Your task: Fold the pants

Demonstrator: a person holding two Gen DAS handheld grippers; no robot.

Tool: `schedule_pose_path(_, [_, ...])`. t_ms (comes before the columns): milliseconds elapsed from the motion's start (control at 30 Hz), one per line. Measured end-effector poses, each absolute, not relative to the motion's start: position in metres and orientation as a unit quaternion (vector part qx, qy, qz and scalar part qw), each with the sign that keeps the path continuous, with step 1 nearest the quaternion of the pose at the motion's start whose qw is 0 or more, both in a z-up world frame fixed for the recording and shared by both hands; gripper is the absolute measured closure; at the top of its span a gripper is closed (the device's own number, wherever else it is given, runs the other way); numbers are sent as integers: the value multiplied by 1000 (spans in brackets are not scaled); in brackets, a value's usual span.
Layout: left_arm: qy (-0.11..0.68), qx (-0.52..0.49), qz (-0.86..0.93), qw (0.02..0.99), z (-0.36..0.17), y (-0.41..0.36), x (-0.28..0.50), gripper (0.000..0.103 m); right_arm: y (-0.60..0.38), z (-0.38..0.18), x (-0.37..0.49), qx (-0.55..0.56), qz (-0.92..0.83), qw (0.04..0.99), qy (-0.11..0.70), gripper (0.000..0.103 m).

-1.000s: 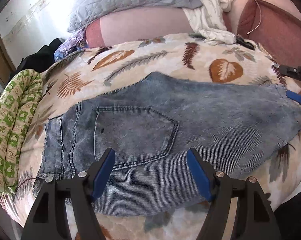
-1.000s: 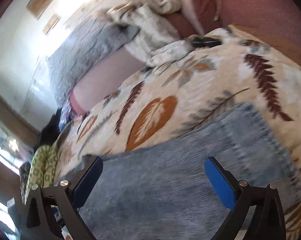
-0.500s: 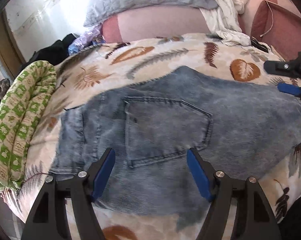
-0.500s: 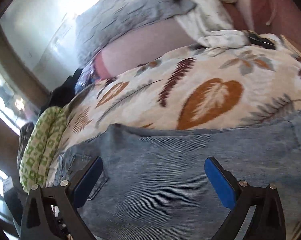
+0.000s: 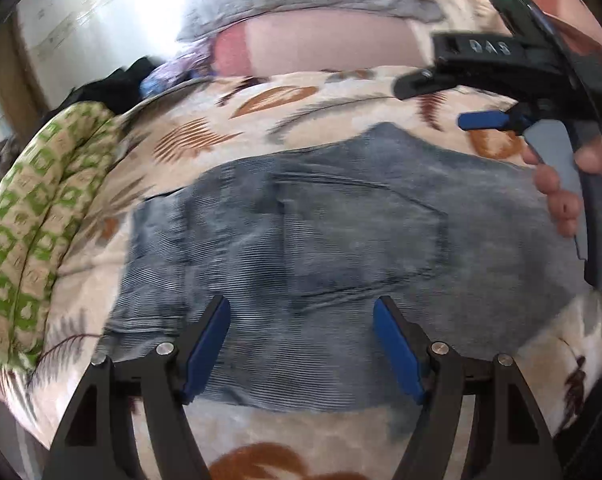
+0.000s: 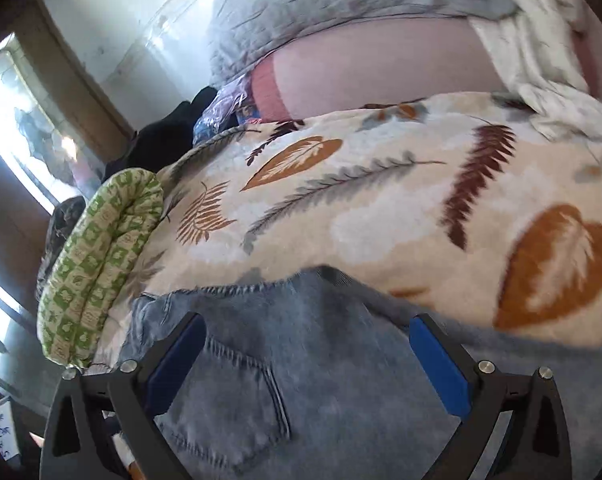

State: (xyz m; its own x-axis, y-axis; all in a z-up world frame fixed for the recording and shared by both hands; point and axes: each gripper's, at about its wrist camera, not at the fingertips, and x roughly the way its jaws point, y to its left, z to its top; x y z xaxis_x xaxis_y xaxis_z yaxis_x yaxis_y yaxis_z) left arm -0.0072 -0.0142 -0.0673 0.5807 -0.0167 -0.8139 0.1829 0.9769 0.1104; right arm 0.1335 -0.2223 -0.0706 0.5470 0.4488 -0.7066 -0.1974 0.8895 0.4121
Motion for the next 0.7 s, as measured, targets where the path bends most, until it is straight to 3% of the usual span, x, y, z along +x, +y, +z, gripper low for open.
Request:
schedule_pose_path(167, [472, 34, -57, 879, -65, 9, -5, 28, -206, -80, 164, 117, 192, 859, 461, 5])
schedule_pose_path(333, [484, 33, -107, 868, -66, -3, -10, 28, -198, -88, 185, 100, 200, 849, 478, 13])
schedule_pose_path(400, [488, 39, -111, 865, -68, -7, -8, 28, -196, -94, 189, 100, 209, 838, 494, 23])
schedule_pose_path(533, [500, 36, -108, 859, -74, -9, -2, 28, -188, -108, 191, 83, 214, 822, 520, 26])
schedule_pose_path(600, [504, 36, -106, 856, -77, -9, 0, 28, -184, -111, 190, 71, 216, 817, 531, 40])
schedule_pose_path(700, [505, 41, -105, 856, -80, -9, 2, 28, -182, -114, 187, 62, 212, 814, 538, 49])
